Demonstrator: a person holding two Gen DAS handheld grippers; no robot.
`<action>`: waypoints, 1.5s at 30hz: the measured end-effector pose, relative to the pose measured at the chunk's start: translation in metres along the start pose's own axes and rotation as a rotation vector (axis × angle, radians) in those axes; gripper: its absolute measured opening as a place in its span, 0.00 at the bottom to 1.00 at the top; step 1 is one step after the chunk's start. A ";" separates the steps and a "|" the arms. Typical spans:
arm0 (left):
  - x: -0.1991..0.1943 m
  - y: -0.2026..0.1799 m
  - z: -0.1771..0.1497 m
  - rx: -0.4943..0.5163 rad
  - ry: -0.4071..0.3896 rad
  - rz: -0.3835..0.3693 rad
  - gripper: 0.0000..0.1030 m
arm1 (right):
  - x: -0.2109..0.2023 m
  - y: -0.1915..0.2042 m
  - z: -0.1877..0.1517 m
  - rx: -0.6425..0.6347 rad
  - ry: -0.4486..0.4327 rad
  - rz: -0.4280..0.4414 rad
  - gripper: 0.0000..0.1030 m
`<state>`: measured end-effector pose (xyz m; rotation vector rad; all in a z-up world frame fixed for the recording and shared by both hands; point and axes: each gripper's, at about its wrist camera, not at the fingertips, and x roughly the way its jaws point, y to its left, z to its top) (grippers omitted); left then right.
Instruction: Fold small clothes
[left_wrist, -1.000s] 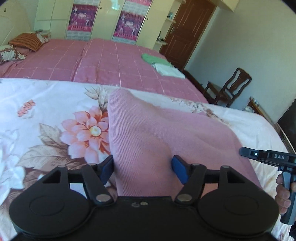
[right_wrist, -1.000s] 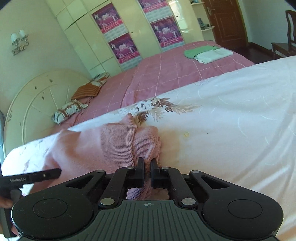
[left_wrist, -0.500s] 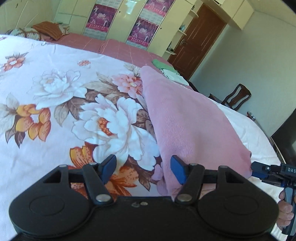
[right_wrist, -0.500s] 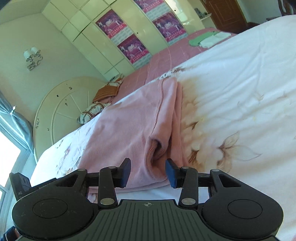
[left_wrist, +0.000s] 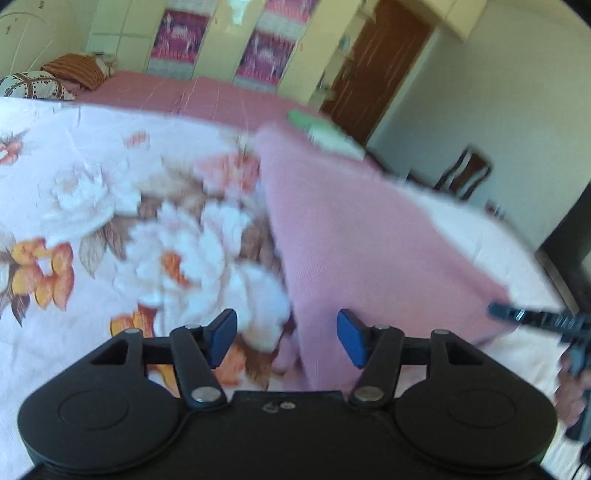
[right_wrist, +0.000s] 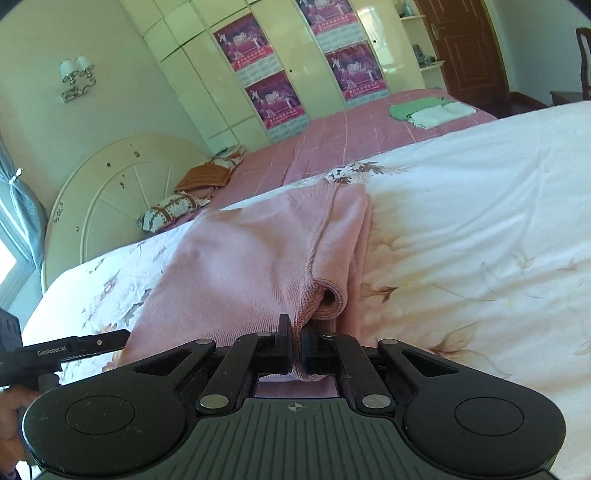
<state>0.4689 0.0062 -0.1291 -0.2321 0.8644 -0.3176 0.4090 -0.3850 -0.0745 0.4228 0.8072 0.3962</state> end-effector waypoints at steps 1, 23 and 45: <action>0.002 -0.007 -0.007 0.058 -0.029 0.028 0.58 | 0.003 -0.004 -0.002 -0.008 0.018 -0.020 0.03; 0.012 -0.019 0.073 0.082 -0.134 0.071 0.62 | 0.050 0.004 0.031 -0.258 0.048 -0.124 0.13; 0.080 -0.067 0.113 0.270 -0.014 0.254 0.86 | 0.143 0.051 0.063 -0.374 0.032 -0.130 0.85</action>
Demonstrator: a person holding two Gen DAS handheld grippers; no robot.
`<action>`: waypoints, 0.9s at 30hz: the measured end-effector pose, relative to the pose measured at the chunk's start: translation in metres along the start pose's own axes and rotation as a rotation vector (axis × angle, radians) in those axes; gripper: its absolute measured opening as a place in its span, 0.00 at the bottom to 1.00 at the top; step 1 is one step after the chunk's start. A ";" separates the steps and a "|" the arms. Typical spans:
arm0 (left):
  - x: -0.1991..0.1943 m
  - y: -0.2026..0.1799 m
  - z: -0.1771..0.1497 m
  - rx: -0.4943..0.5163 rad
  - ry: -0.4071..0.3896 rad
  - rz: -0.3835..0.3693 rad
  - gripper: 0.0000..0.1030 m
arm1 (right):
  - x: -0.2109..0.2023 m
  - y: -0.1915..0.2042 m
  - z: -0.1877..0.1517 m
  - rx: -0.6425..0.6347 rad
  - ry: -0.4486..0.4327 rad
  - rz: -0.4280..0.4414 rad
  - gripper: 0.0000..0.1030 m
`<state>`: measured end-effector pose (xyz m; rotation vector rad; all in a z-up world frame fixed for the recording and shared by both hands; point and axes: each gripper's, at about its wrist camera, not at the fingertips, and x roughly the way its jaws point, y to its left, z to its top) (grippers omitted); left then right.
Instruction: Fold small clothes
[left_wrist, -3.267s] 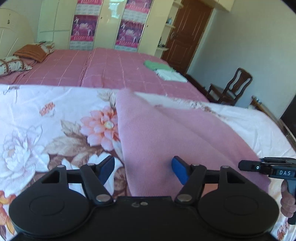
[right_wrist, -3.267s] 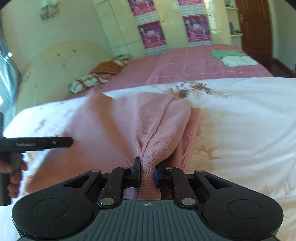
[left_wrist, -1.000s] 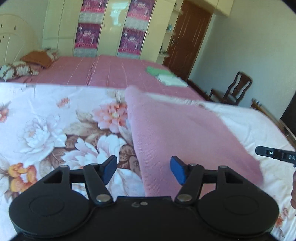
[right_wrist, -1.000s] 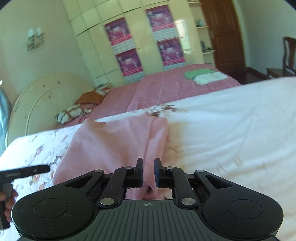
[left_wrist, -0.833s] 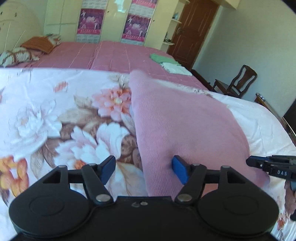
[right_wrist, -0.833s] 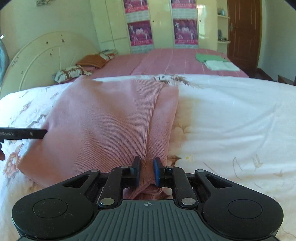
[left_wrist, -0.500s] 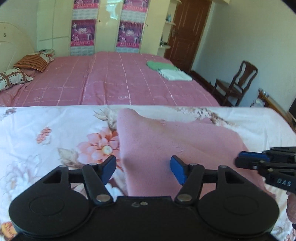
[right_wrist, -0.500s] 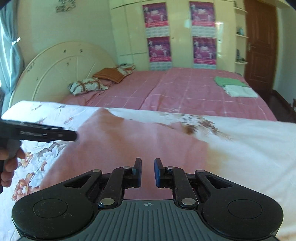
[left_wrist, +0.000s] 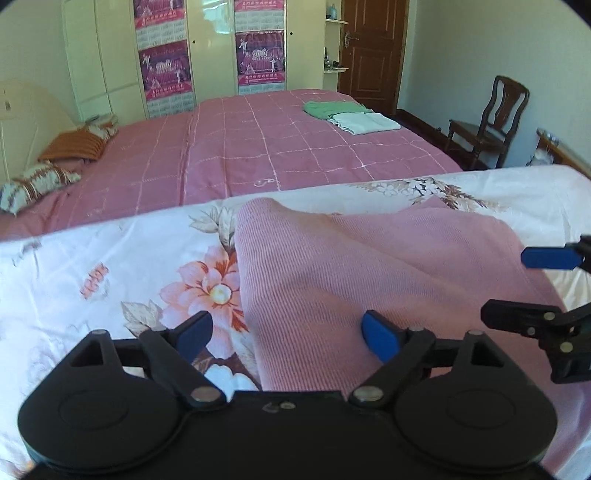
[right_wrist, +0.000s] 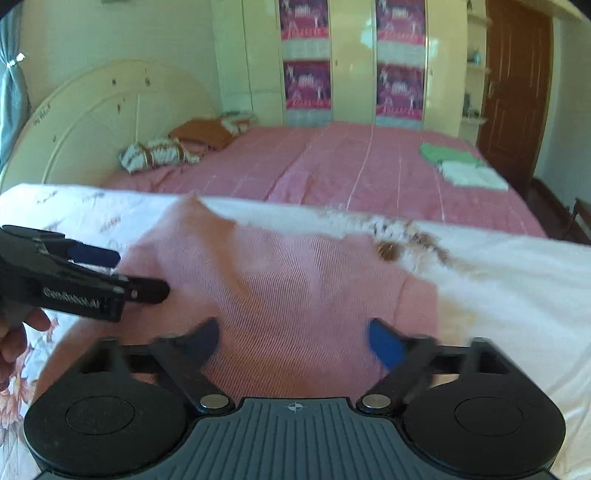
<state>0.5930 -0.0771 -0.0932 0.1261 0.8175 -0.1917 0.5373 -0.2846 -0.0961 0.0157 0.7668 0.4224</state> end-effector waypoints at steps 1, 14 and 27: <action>-0.003 -0.003 0.001 0.014 -0.002 0.003 0.86 | -0.002 0.000 0.001 -0.012 0.004 -0.001 0.85; -0.032 0.010 -0.018 -0.031 -0.017 -0.144 0.85 | -0.033 -0.085 -0.016 0.371 0.068 0.174 0.85; 0.015 0.053 -0.043 -0.311 0.109 -0.486 0.70 | -0.008 -0.125 -0.042 0.579 0.221 0.536 0.64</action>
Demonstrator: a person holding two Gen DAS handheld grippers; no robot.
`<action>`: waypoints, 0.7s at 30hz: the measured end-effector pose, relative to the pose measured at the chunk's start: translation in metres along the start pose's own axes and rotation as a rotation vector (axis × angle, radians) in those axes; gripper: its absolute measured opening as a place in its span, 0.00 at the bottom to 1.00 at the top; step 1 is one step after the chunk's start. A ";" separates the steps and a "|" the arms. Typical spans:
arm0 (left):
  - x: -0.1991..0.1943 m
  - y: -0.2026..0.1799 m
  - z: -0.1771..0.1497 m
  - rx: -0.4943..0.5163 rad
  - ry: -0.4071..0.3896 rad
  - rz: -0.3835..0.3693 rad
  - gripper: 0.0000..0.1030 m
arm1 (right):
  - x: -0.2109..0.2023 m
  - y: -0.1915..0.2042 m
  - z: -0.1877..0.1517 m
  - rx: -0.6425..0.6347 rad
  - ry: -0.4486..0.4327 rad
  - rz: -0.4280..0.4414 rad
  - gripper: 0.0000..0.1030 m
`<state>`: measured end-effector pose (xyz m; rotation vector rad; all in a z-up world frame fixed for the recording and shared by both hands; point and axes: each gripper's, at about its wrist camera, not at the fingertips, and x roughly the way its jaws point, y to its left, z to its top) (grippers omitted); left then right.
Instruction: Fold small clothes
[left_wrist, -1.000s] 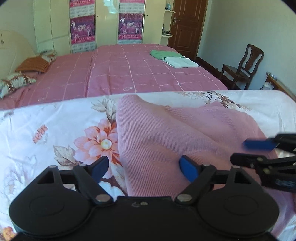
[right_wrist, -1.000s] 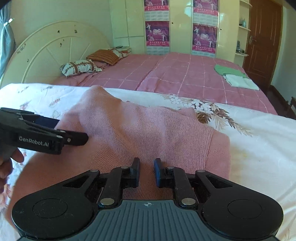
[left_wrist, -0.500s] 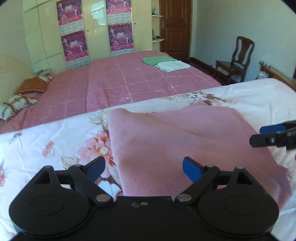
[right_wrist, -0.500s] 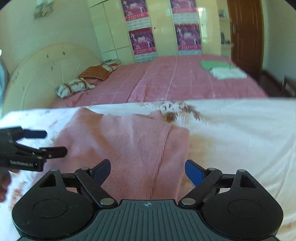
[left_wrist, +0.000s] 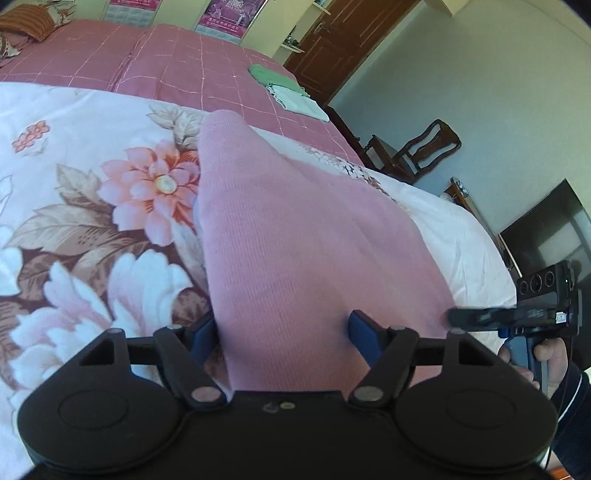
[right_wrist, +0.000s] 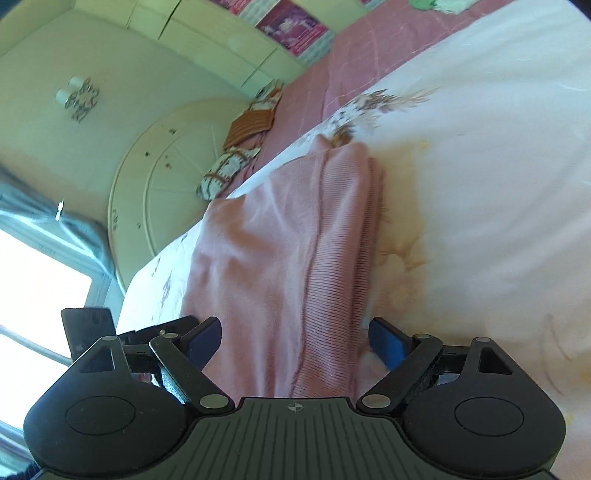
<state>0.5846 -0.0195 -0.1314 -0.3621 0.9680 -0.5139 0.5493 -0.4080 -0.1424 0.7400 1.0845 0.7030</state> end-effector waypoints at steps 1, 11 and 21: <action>0.003 -0.003 0.002 0.008 0.001 0.008 0.70 | 0.009 0.001 0.002 -0.013 0.029 -0.017 0.48; 0.007 -0.068 0.003 0.283 -0.026 0.232 0.32 | 0.034 0.060 -0.014 -0.353 0.018 -0.293 0.20; -0.068 -0.091 -0.001 0.401 -0.118 0.219 0.31 | 0.016 0.156 -0.051 -0.616 -0.092 -0.406 0.19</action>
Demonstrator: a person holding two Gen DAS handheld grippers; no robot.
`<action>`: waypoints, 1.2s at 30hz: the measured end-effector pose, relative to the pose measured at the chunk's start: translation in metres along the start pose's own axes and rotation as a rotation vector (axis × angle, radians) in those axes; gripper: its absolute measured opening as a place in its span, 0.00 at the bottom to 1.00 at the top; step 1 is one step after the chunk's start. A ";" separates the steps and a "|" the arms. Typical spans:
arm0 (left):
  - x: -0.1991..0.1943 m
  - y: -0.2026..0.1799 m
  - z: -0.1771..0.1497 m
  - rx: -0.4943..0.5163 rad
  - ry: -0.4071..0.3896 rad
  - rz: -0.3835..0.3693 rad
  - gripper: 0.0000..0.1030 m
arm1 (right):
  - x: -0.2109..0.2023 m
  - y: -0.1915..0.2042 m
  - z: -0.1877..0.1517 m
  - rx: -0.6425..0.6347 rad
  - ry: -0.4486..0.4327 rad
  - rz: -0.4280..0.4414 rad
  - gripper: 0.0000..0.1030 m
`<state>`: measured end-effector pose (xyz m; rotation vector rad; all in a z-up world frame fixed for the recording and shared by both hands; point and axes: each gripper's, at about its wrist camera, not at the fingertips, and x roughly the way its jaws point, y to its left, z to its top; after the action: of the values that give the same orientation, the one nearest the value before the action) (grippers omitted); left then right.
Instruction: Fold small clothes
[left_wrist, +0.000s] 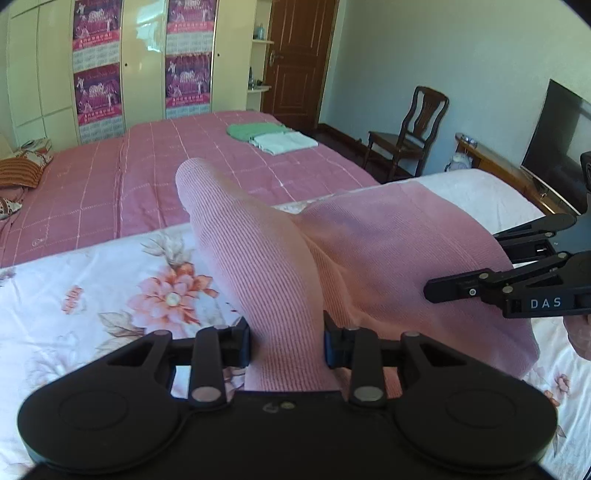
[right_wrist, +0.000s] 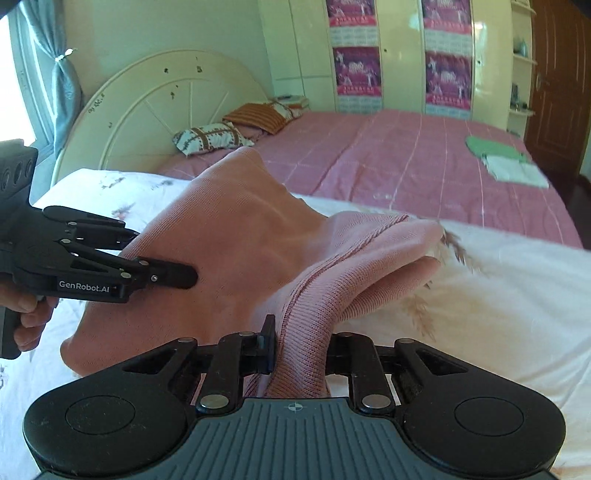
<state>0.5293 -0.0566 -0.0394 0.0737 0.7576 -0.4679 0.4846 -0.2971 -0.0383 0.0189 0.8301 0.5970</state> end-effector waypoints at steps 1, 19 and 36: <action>-0.010 0.005 -0.003 0.000 -0.004 -0.001 0.31 | 0.001 0.011 0.003 -0.010 -0.009 -0.002 0.19; -0.139 0.165 -0.139 -0.174 0.107 0.127 0.32 | 0.117 0.243 -0.003 -0.019 0.066 0.220 0.19; -0.128 0.242 -0.170 -0.386 -0.008 0.087 0.65 | 0.162 0.158 -0.007 0.397 0.032 0.225 0.51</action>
<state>0.4440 0.2476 -0.1012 -0.2545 0.8218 -0.2329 0.4865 -0.0845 -0.1162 0.4706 0.9742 0.6358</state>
